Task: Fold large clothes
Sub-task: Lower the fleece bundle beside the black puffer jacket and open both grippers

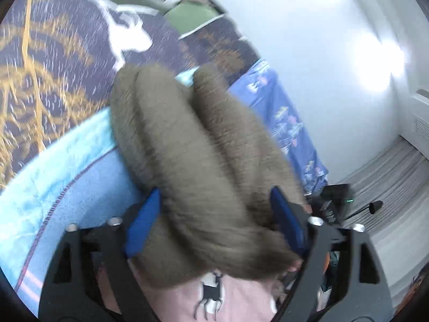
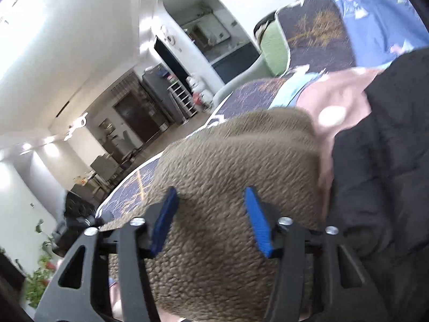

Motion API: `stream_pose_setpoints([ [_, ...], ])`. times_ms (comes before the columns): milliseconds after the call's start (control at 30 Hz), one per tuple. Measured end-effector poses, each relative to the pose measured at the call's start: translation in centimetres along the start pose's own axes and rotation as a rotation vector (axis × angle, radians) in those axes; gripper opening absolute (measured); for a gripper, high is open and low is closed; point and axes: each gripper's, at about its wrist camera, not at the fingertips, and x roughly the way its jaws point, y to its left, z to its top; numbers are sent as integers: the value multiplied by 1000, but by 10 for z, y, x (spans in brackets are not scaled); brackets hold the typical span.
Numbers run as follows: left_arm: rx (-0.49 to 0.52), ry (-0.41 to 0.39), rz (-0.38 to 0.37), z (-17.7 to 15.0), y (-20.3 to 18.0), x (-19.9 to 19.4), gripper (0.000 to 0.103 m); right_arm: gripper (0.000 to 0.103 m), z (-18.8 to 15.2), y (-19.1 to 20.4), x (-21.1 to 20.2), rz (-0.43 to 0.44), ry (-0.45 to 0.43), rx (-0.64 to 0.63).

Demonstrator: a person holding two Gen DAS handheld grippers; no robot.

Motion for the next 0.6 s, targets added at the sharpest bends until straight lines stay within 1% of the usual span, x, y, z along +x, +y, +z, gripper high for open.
stream_pose_setpoints([
  [33,14,-19,-6,-4,-13,-10,69,50,-1,0,1,-7,-11,-4],
  [67,34,-44,-5,0,-26,-19,64,48,-2,0,1,-14,-16,-9],
  [100,46,-54,-6,17,-19,-42,61,45,-2,2,-2,-22,-21,-13],
  [133,65,-71,-4,24,-32,-53,61,44,-2,3,-7,-16,-28,-10],
  [167,81,-88,-6,29,-45,-61,58,42,-2,3,-8,-9,-30,-7],
  [200,94,-95,-8,44,-57,-68,55,42,-2,5,-14,-5,-34,-4],
  [233,116,-106,7,50,-68,-68,55,42,-6,7,-21,-9,-39,-8],
  [267,138,-119,30,68,-73,-67,55,42,-5,11,-23,-18,-42,-21],
  [300,168,-133,52,66,-88,-79,55,42,-7,15,-31,-32,-46,-37],
  [367,235,-156,116,62,-109,-87,55,42,-5,23,-42,-55,-47,-36],
  [400,254,-168,145,66,-113,-90,55,42,-7,26,-46,-67,-44,-38],
  [500,340,-257,368,51,-147,-103,56,43,-13,40,-62,-179,-26,-74],
  [533,372,-296,475,42,-164,-106,56,44,-14,44,-69,-203,-27,-73],
  [567,385,-318,534,35,-174,-107,64,47,-15,45,-72,-211,-27,-64],
  [600,389,-342,582,25,-186,-107,76,51,-18,47,-80,-220,-28,-51],
])
